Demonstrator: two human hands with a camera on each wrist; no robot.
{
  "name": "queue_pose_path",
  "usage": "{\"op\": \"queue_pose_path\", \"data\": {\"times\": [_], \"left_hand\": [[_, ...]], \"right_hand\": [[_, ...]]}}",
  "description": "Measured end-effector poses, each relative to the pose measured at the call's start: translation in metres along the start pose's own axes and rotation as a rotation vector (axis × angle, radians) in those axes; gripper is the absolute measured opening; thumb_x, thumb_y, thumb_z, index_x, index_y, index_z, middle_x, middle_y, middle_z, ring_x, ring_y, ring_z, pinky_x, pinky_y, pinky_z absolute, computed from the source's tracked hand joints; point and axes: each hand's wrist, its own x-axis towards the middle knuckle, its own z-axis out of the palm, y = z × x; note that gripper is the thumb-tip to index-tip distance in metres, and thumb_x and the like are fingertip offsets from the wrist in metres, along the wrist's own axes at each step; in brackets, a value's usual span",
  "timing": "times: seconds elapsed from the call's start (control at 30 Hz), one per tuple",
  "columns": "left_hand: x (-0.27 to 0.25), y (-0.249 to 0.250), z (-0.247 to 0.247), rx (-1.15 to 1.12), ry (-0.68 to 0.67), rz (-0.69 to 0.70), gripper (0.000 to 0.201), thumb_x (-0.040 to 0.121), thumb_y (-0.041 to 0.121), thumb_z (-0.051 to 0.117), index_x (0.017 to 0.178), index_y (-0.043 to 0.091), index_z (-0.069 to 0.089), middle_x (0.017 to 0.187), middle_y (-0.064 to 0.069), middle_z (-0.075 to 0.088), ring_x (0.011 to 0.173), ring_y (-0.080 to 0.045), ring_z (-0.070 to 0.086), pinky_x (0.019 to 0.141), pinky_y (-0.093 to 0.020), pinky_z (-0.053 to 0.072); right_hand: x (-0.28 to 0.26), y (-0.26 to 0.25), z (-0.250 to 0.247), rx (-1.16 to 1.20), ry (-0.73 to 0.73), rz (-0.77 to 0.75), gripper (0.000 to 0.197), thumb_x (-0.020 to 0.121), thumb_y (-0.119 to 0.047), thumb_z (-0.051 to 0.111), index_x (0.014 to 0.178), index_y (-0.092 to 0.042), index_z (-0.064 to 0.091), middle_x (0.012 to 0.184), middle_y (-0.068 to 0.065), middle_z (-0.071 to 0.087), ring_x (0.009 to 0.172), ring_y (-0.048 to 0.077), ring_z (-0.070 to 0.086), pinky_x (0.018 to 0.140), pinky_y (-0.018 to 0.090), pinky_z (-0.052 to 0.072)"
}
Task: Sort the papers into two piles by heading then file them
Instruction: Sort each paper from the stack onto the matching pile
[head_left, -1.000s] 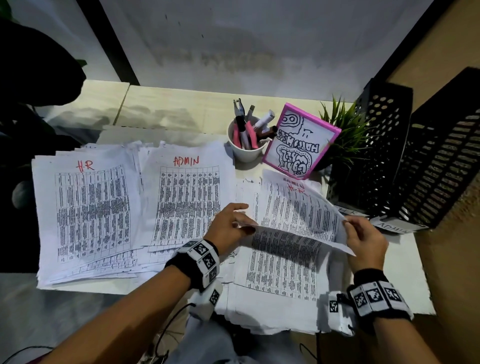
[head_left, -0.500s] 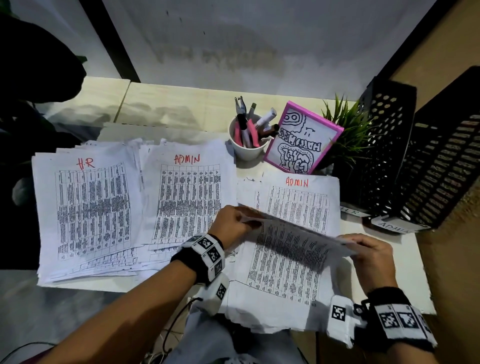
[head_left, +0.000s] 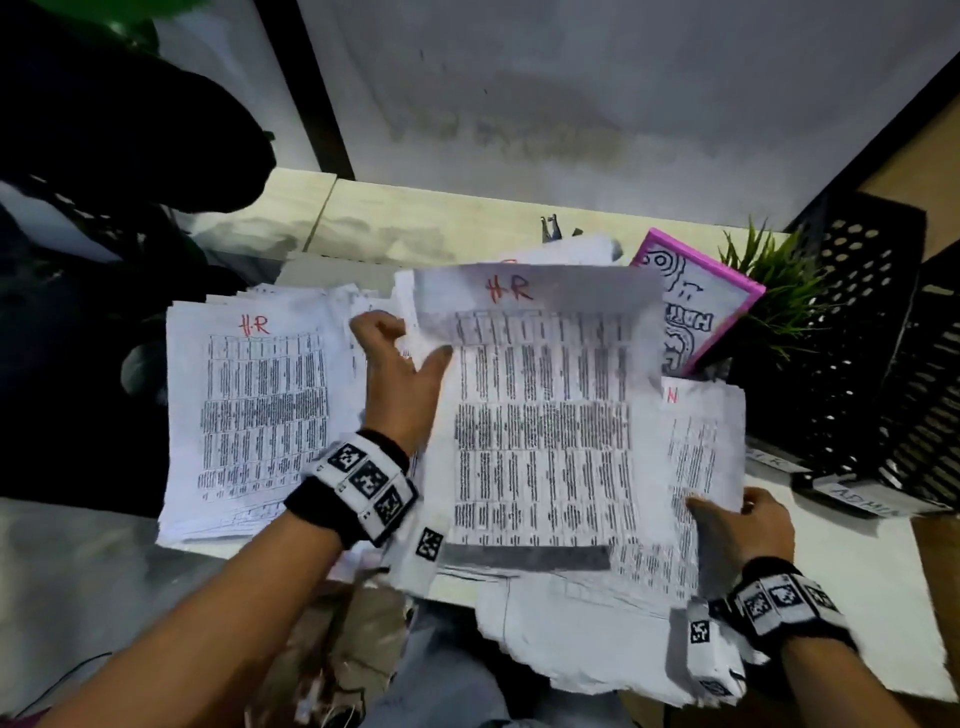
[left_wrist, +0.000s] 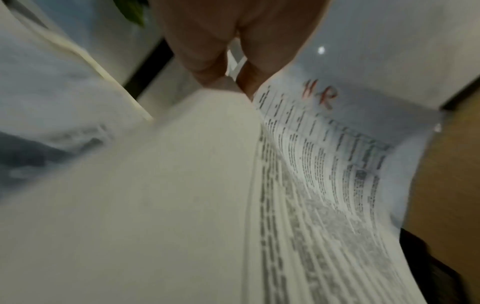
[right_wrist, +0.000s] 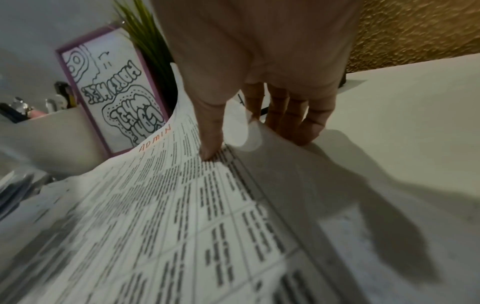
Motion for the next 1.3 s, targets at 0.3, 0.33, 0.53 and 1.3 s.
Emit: {"op": "queue_pose_path", "data": {"times": [0.3, 0.33, 0.53, 1.3], "left_hand": [[0.078, -0.052, -0.172, 0.343, 0.245, -0.18, 0.015, 0.089, 0.006, 0.059, 0.1, 0.013, 0.067, 0.103, -0.016, 0.066, 0.09, -0.025, 0.06, 0.08, -0.03, 0.046], [0.083, -0.061, -0.187, 0.367, 0.244, -0.218, 0.018, 0.09, 0.007, 0.055, 0.102, 0.014, 0.066, 0.106, -0.021, 0.066, 0.09, -0.033, 0.061, 0.081, -0.038, 0.048], [0.096, -0.096, -0.234, 0.519, 0.226, -0.255, 0.034, 0.092, -0.006, 0.038, 0.116, 0.002, 0.061, 0.109, -0.017, 0.062, 0.076, -0.03, 0.058, 0.048, -0.011, 0.044], [-0.047, -0.056, 0.051, 0.035, -0.735, -0.282, 0.079, 0.072, 0.013, 0.081, 0.138, 0.028, 0.039, 0.141, 0.005, 0.043, 0.125, -0.019, 0.046, 0.099, -0.036, 0.045]], "right_hand": [[-0.005, -0.002, 0.014, -0.223, 0.084, -0.024, 0.037, 0.068, -0.035, 0.078, 0.084, -0.007, 0.059, 0.08, 0.017, 0.066, 0.067, 0.035, 0.062, 0.067, 0.045, 0.056], [-0.006, -0.004, 0.015, -0.224, 0.097, -0.028, 0.037, 0.069, -0.033, 0.079, 0.082, -0.004, 0.059, 0.078, 0.019, 0.065, 0.066, 0.034, 0.06, 0.066, 0.041, 0.054], [-0.016, -0.013, 0.016, -0.139, 0.174, -0.096, 0.021, 0.076, -0.015, 0.072, 0.073, 0.001, 0.059, 0.065, 0.019, 0.058, 0.058, 0.031, 0.051, 0.055, 0.032, 0.043], [-0.02, 0.013, -0.016, 0.408, -0.235, -0.071, 0.046, 0.076, 0.014, 0.06, 0.063, -0.027, 0.077, 0.063, -0.007, 0.071, 0.057, 0.004, 0.064, 0.055, 0.013, 0.051]]}}
